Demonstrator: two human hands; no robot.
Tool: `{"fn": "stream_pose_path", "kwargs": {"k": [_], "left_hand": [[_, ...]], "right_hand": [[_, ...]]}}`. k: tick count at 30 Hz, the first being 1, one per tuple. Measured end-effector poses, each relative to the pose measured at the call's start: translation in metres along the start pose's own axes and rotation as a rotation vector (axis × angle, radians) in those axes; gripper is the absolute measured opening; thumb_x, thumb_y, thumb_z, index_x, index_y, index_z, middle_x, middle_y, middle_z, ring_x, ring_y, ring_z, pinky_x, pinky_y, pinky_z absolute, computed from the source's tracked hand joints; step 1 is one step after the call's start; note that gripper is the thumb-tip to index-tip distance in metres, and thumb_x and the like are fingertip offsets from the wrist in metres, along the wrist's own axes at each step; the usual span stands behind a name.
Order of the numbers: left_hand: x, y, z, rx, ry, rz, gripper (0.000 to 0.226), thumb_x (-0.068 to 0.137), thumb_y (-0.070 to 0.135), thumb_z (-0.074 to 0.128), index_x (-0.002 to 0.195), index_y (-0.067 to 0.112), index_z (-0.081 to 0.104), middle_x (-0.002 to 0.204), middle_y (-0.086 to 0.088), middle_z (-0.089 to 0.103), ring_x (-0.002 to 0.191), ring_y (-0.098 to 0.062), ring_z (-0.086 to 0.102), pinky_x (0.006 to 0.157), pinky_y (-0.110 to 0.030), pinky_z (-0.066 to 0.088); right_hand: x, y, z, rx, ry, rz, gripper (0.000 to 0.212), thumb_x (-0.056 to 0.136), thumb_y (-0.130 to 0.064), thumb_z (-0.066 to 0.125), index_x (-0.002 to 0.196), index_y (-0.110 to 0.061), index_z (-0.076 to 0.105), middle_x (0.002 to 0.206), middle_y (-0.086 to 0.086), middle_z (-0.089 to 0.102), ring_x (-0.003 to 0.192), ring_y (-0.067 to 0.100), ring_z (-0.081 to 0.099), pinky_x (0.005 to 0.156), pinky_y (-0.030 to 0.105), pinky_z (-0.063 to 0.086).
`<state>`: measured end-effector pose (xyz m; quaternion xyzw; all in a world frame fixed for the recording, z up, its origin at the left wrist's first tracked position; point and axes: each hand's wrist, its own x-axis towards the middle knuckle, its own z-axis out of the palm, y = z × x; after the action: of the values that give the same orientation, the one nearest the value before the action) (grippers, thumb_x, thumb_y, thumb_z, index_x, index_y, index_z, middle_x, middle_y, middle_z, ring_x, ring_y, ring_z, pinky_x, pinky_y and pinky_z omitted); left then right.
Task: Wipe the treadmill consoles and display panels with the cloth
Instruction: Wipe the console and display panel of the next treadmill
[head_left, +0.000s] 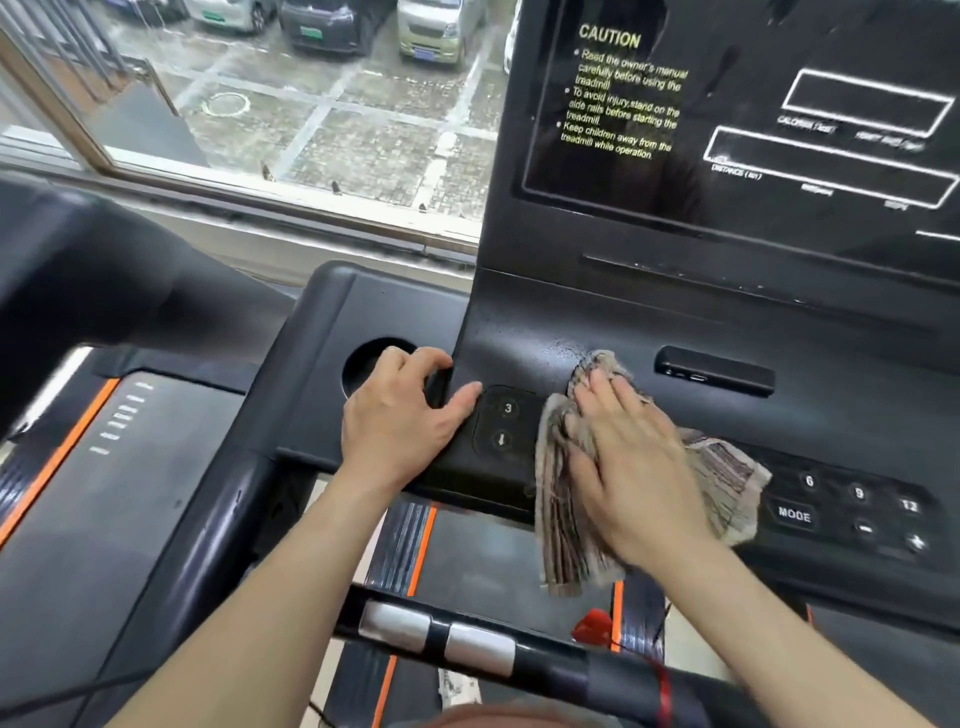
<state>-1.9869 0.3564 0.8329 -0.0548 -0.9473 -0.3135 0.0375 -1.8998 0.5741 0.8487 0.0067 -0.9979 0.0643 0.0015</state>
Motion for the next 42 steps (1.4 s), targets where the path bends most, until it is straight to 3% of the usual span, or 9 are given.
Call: {"fn": "stream_pose_path", "kwargs": {"k": [5,8,13,18,21,25,29,34,42], "left_hand": [[-0.002,0.004,0.002,0.006,0.019,-0.033,0.035,0.081,0.061,0.058,0.102,0.034,0.063,0.088,0.007,0.049,0.081,-0.018,0.058,0.068,-0.032,0.046],[-0.003,0.003,0.0,-0.008,0.04,-0.015,0.034,0.081,0.06,0.058,0.101,0.032,0.065,0.087,0.007,0.051,0.08,-0.017,0.058,0.07,-0.033,0.048],[-0.001,0.006,0.003,-0.007,0.065,-0.012,0.034,0.083,0.056,0.06,0.101,0.029,0.066,0.087,0.005,0.051,0.078,-0.018,0.056,0.071,-0.033,0.047],[-0.003,0.005,0.003,-0.012,0.072,0.0,0.033,0.083,0.055,0.06,0.1,0.028,0.067,0.085,0.004,0.053,0.078,-0.018,0.058,0.07,-0.034,0.049],[-0.004,0.003,0.002,-0.022,0.08,0.0,0.03,0.083,0.054,0.061,0.099,0.03,0.069,0.085,0.005,0.055,0.078,-0.016,0.059,0.07,-0.033,0.05],[-0.002,0.009,0.004,-0.013,0.094,-0.017,0.03,0.083,0.051,0.063,0.098,0.026,0.069,0.084,0.003,0.053,0.077,-0.018,0.056,0.069,-0.029,0.043],[-0.002,0.01,0.005,0.019,0.07,-0.01,0.032,0.085,0.052,0.06,0.1,0.024,0.065,0.087,0.002,0.051,0.078,-0.02,0.054,0.067,-0.029,0.04],[-0.002,0.01,0.003,0.012,0.036,-0.04,0.029,0.088,0.05,0.056,0.102,0.025,0.063,0.093,0.001,0.052,0.085,-0.021,0.055,0.07,-0.031,0.041],[-0.015,0.024,0.013,0.027,0.059,-0.103,0.033,0.093,0.033,0.053,0.119,0.013,0.058,0.12,-0.009,0.049,0.11,-0.029,0.05,0.091,-0.045,0.039]], "right_hand": [[0.006,-0.072,0.018,0.08,0.053,-0.108,0.062,0.085,-0.036,0.037,0.142,-0.013,0.049,0.151,0.005,0.041,0.14,0.024,0.037,0.114,0.041,0.02],[-0.016,-0.054,0.01,0.135,0.047,-0.227,0.057,0.079,-0.026,0.042,0.132,-0.013,0.06,0.143,0.005,0.052,0.132,0.024,0.048,0.111,0.039,0.03],[-0.015,-0.007,-0.011,0.093,0.092,0.104,0.062,0.072,-0.01,0.039,0.13,-0.006,0.059,0.141,0.013,0.052,0.128,0.029,0.053,0.11,0.036,0.037],[0.016,-0.085,0.017,0.128,0.038,-0.091,0.07,0.078,-0.028,0.026,0.139,-0.001,0.048,0.147,0.016,0.045,0.137,0.032,0.041,0.112,0.046,0.032],[-0.013,-0.056,0.01,0.124,0.016,-0.156,0.067,0.075,-0.025,0.034,0.136,-0.007,0.055,0.144,0.011,0.05,0.134,0.027,0.046,0.111,0.042,0.036],[-0.046,0.009,-0.017,0.074,0.044,0.125,0.063,0.06,-0.008,0.059,0.123,-0.011,0.066,0.133,0.011,0.06,0.122,0.031,0.058,0.104,0.043,0.038],[-0.02,-0.019,-0.02,0.076,-0.024,0.128,0.056,0.076,-0.03,0.046,0.125,-0.009,0.06,0.138,0.012,0.055,0.129,0.032,0.049,0.102,0.041,0.043],[0.004,-0.087,0.012,0.084,-0.055,-0.078,0.076,0.083,-0.049,0.027,0.152,-0.017,0.027,0.162,0.006,0.015,0.149,0.025,0.009,0.119,0.046,0.009],[-0.051,0.021,0.009,-0.044,0.048,0.175,0.062,0.095,-0.046,0.027,0.149,-0.018,0.038,0.158,0.002,0.029,0.144,0.022,0.029,0.115,0.041,0.021]]}}
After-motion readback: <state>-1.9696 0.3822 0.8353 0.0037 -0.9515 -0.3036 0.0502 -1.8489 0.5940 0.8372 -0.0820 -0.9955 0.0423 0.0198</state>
